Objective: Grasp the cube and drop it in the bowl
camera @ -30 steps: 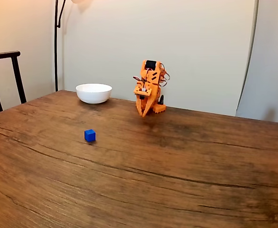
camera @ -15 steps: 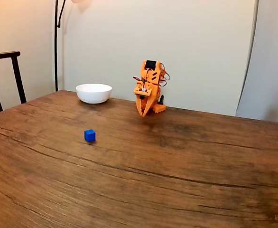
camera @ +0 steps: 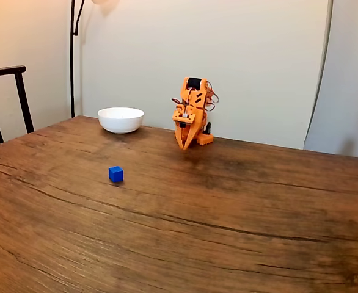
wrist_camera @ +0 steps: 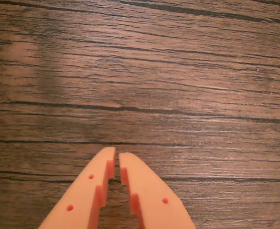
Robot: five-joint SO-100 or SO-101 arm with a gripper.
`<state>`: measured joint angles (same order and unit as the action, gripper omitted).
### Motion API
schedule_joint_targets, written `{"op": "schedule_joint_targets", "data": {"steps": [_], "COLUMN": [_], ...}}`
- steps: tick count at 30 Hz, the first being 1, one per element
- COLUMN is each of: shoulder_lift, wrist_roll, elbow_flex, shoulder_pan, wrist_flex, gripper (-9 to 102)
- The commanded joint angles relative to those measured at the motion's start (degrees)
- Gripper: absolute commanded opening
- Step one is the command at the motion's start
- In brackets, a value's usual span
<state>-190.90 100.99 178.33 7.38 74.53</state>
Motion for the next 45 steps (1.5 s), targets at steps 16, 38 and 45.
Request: {"op": "schedule_joint_targets", "data": {"steps": [16,38,45], "shoulder_lift": [0.4,22.0,47.0], "wrist_roll": [-0.4,1.3,3.3], "elbow_flex": [-4.7,-42.8,-57.6], "shoulder_pan": [2.0,18.9,19.8], "wrist_flex": [-27.4,-18.8,-25.8], "gripper": [-1,0,0]}}
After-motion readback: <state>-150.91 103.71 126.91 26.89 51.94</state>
